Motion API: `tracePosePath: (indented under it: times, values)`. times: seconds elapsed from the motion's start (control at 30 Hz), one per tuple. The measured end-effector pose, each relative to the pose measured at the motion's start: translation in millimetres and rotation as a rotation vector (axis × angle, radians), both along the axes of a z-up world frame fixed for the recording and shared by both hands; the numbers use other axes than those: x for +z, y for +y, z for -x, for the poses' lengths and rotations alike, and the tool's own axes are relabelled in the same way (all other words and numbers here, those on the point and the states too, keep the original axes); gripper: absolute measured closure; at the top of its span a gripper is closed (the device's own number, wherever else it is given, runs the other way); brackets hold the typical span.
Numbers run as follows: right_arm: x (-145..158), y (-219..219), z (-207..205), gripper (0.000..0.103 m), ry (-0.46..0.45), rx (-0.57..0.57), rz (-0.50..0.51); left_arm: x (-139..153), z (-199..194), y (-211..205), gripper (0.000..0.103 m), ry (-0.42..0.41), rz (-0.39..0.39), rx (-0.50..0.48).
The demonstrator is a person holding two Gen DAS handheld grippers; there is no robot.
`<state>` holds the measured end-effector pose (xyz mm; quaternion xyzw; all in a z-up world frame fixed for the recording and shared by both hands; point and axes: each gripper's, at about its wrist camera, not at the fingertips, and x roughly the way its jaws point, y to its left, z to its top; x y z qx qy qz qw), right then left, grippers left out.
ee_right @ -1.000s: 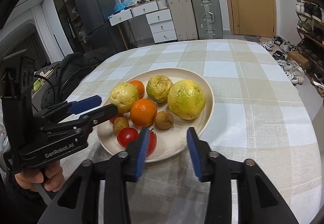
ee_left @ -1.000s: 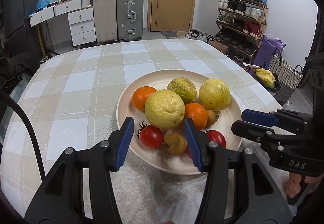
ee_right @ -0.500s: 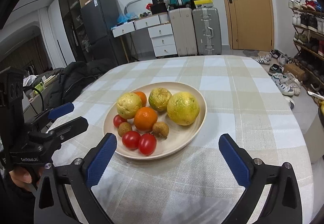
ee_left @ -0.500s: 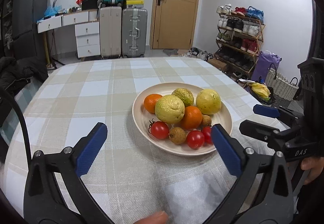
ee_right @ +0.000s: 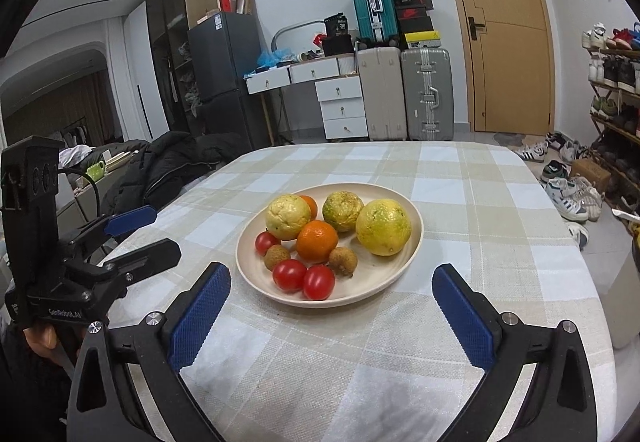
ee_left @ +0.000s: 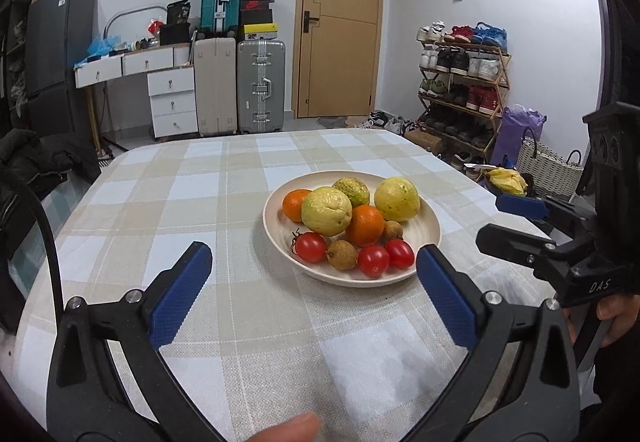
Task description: Organize fruits
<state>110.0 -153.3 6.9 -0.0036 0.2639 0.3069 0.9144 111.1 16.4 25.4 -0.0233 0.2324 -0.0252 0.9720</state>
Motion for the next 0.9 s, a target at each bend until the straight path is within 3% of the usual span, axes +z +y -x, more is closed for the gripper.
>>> tracePosePath:
  times: [0.13,0.5,0.9]
  values:
    - [3.3,-0.4,6.8,0.000,-0.033,0.006,-0.012,-1.1,4.7,-7.6,0.001,-0.018,-0.027,0.002]
    - [8.8,-2.4,20.0,0.000,-0.098,0.017,-0.031,-2.5,1.7,-7.7,0.001,-0.013,-0.007,-0.001]
    - [9.7,-6.9,18.7,0.000,-0.090,0.002,-0.053,-2.0,1.7,-7.7,0.001,-0.016,-0.008,-0.002]
